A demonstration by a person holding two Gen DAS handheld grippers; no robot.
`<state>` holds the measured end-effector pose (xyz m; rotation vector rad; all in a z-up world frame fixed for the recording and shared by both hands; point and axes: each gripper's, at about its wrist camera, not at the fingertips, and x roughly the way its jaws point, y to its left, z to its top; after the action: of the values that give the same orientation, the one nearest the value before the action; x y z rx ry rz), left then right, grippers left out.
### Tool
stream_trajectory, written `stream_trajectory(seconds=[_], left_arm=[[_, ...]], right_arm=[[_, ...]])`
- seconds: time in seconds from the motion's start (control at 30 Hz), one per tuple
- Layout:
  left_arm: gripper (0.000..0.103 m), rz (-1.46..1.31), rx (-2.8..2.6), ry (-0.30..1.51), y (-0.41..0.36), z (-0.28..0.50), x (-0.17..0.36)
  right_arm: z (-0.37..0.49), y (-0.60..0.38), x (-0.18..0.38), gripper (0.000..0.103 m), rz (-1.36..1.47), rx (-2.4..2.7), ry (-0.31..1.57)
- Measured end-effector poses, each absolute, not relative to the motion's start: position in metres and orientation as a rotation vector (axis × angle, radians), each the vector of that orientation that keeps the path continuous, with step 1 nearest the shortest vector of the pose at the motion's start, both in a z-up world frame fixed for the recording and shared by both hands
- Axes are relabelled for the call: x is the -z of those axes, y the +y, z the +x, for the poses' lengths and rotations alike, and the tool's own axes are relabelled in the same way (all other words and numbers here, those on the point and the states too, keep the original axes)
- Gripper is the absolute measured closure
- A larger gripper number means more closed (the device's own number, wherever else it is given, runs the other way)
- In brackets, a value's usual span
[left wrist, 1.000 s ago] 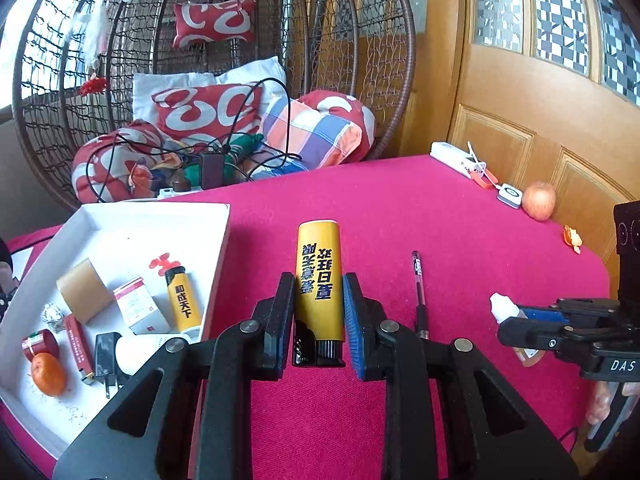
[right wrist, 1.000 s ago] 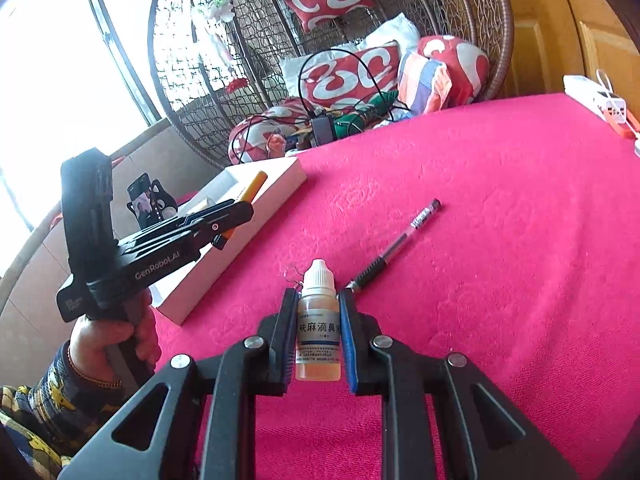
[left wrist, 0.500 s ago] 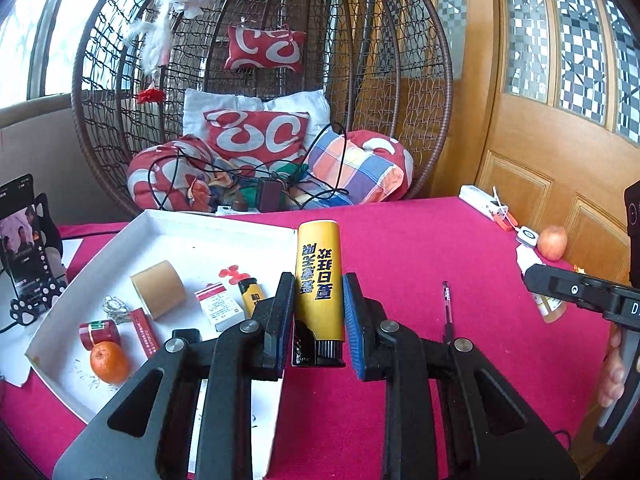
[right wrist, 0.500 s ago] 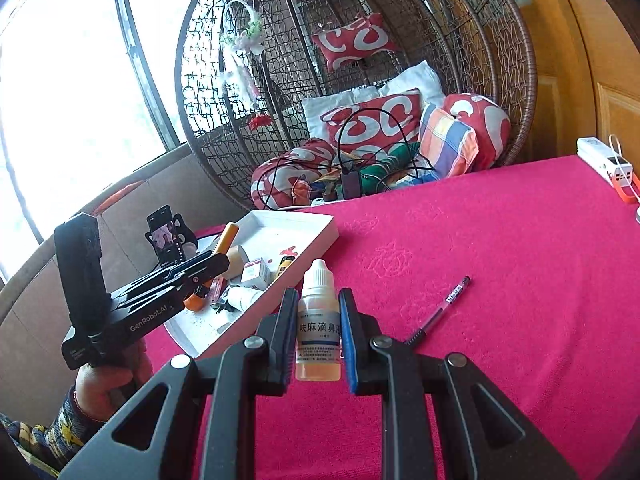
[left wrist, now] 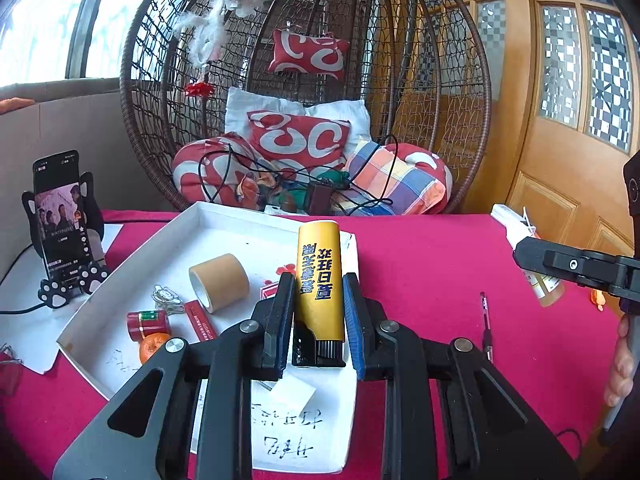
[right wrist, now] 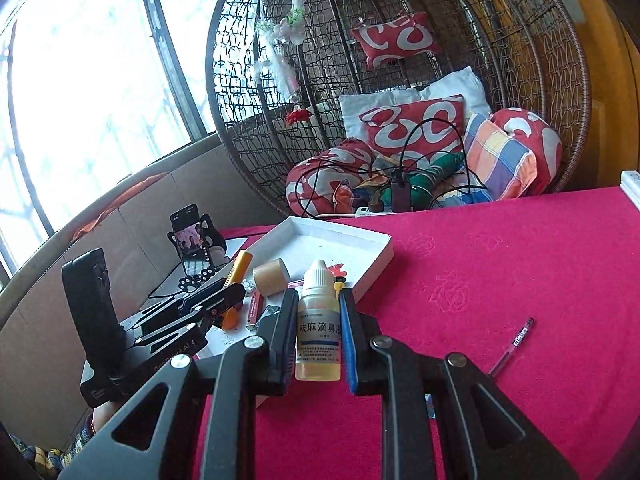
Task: Organize rigid objects
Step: 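Carry the yellow lighter and eye-drop bottle over the white tray, then lower yellow lighter and eye-drop bottle into the tray and open both tools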
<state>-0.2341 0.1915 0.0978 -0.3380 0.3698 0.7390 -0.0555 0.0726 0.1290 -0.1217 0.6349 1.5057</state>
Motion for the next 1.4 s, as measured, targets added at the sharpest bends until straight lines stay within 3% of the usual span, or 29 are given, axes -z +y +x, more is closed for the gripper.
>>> stream_trajectory(seconds=[1.03, 1.4], left_arm=[[0.080, -0.395, -0.955, 0.410, 0.241, -0.280, -0.067], [0.080, -0.452, -1.012, 0.419, 0.250, -0.283, -0.062]], right_arm=[[-0.123, 0.187, -0.080, 0.084, -0.305, -1.608, 0.787], [-0.133, 0.194, -0.073, 0.080, -0.274, -1.555, 0.734]])
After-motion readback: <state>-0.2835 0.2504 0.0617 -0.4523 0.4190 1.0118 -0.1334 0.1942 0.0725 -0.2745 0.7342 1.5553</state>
